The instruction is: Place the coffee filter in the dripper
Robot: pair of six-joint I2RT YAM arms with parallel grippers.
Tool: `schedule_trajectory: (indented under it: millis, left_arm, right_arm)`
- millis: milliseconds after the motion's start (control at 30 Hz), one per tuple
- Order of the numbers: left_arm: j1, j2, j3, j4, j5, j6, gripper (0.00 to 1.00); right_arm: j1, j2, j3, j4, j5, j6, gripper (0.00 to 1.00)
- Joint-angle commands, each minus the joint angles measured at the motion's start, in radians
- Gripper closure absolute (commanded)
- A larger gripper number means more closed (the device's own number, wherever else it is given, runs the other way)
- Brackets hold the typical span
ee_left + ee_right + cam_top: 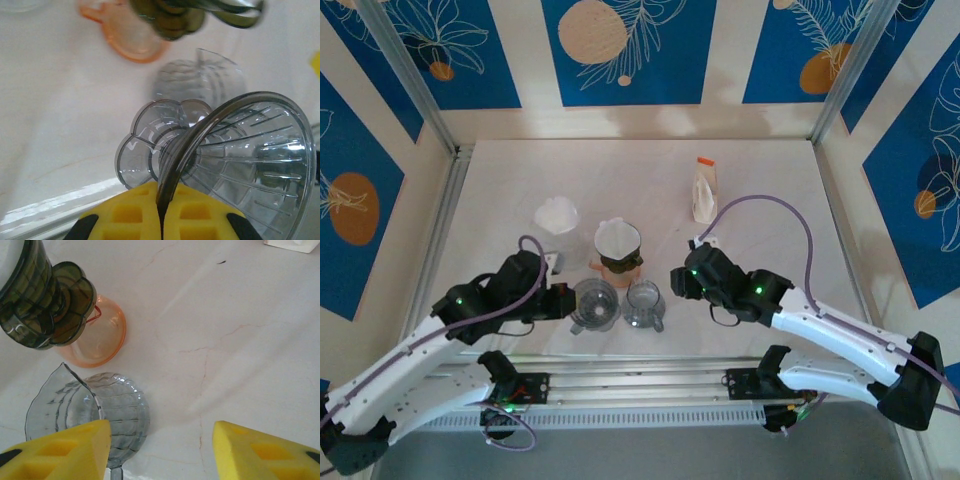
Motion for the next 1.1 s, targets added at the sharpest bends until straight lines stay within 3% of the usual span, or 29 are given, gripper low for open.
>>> schedule_trajectory:
  millis: [0, 200, 567, 1067]
  left_arm:
    - [-0.056, 0.079, 0.078, 0.042, 0.033, 0.032, 1.0]
    - [-0.071, 0.226, 0.128, 0.183, 0.077, 0.048, 1.0]
    - [-0.058, 0.437, 0.245, 0.194, 0.074, 0.125, 1.0]
    - [-0.004, 0.517, 0.254, 0.225, 0.113, 0.114, 1.0]
  right_arm:
    - [-0.012, -0.031, -0.013, -0.024, 0.023, 0.022, 0.44]
    - [-0.017, -0.068, -0.017, -0.057, 0.033, 0.03, 0.44]
    - [-0.027, -0.153, -0.047, -0.092, 0.046, 0.043, 0.43]
    - [-0.038, -0.209, -0.064, -0.115, 0.049, 0.043, 0.43]
